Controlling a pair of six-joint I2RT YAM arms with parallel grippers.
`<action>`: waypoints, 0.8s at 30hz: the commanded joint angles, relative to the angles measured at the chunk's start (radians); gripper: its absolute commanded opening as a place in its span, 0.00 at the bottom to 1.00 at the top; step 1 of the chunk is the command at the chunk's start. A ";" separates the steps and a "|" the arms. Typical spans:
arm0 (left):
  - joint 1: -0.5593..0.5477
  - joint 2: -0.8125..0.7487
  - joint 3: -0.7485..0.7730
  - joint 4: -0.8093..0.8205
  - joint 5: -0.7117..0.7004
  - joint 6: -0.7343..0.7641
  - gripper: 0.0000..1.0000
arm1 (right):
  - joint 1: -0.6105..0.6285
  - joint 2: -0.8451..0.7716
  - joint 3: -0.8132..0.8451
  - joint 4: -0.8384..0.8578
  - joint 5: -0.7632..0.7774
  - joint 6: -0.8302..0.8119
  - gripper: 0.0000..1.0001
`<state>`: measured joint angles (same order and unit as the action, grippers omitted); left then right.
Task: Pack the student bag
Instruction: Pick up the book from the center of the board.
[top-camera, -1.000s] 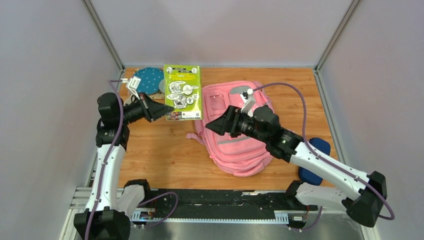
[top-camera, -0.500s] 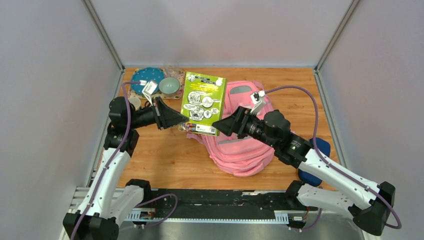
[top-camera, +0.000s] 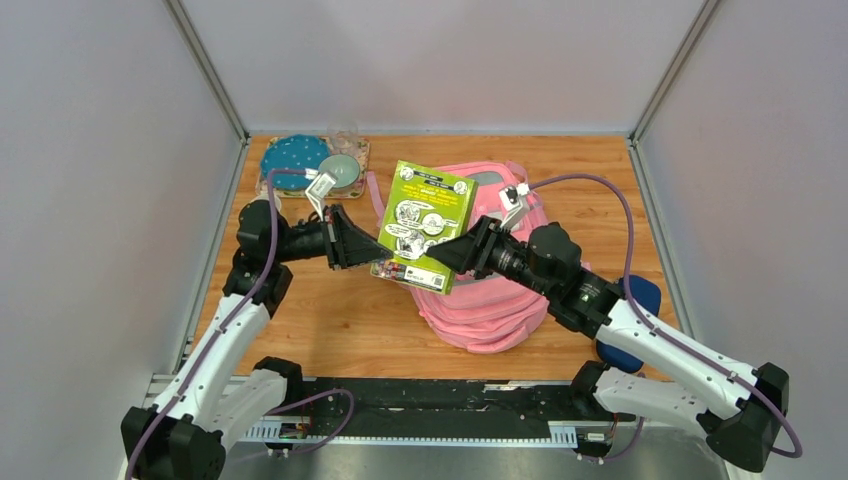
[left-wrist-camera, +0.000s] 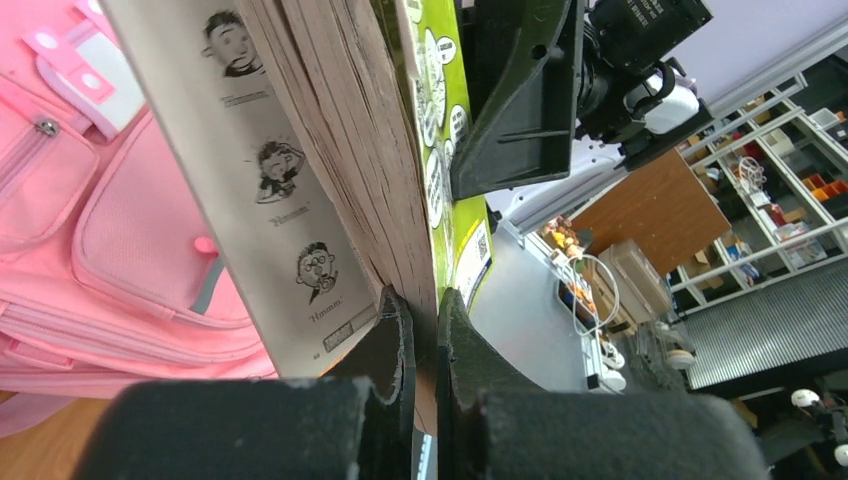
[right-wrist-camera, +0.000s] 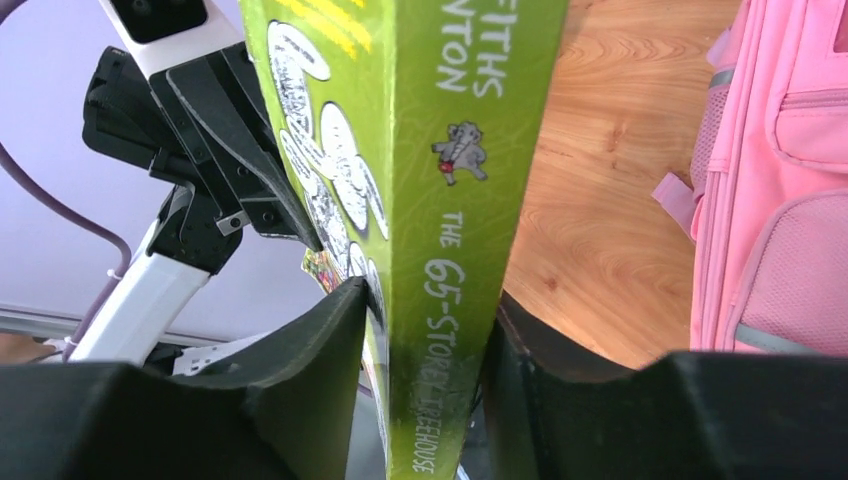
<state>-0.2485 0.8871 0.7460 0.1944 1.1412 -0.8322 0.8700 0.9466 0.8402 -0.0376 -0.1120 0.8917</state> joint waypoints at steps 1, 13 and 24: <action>-0.020 -0.008 -0.003 0.137 0.008 -0.007 0.00 | 0.000 -0.026 -0.038 0.090 -0.028 0.010 0.40; -0.020 -0.059 -0.014 -0.060 -0.228 0.141 0.80 | 0.001 -0.135 -0.096 0.082 -0.054 0.027 0.00; -0.046 0.041 -0.046 0.206 -0.288 -0.011 0.81 | 0.001 -0.186 -0.141 0.215 -0.175 0.085 0.00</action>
<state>-0.2699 0.8986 0.6971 0.2665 0.8772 -0.8009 0.8673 0.8017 0.6834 -0.0162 -0.2302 0.9463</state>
